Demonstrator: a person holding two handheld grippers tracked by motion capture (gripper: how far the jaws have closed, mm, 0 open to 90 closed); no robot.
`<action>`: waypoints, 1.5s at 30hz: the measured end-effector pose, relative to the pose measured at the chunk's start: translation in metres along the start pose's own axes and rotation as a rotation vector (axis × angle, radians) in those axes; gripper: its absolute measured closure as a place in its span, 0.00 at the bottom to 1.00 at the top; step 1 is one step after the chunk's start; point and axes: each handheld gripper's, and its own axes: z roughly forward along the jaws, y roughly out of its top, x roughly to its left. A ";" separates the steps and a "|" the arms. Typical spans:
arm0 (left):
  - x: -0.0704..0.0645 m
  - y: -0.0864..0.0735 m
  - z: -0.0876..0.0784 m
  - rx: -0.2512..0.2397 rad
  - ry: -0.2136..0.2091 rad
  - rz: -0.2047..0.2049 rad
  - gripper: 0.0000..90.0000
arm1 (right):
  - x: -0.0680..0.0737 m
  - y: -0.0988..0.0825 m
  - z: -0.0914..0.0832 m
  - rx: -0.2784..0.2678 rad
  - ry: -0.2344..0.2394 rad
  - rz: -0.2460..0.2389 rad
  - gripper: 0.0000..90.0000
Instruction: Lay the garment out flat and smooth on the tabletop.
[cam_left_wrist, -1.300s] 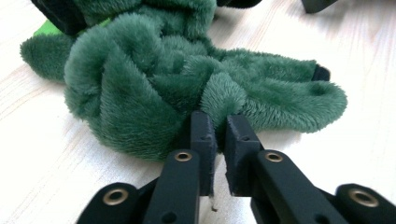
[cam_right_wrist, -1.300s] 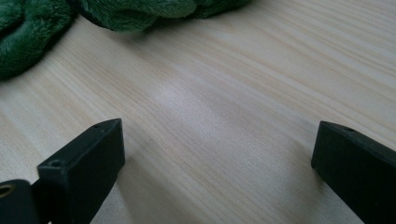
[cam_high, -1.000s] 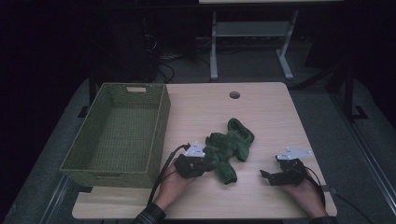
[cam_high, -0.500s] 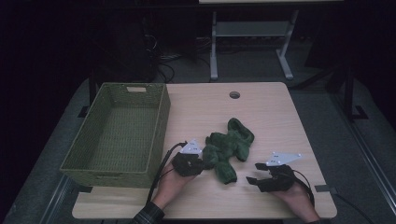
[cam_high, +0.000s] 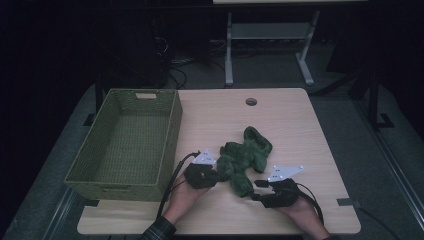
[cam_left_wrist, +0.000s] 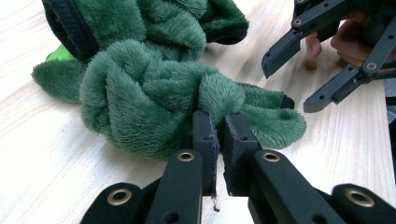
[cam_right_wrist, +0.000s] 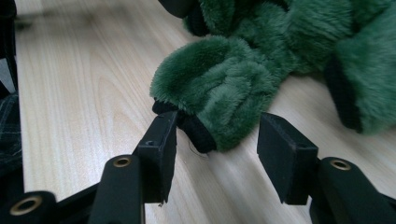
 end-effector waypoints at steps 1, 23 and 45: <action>0.000 0.000 0.000 0.000 0.000 0.000 0.94 | 0.000 0.000 0.000 0.000 0.000 0.000 0.54; 0.000 0.009 -0.024 -0.064 0.004 -0.041 0.94 | -0.026 -0.001 -0.030 -0.011 -0.030 -0.005 0.91; -0.008 -0.003 -0.034 -0.023 -0.007 -0.111 0.95 | -0.066 -0.031 -0.109 -0.099 -0.170 0.087 0.93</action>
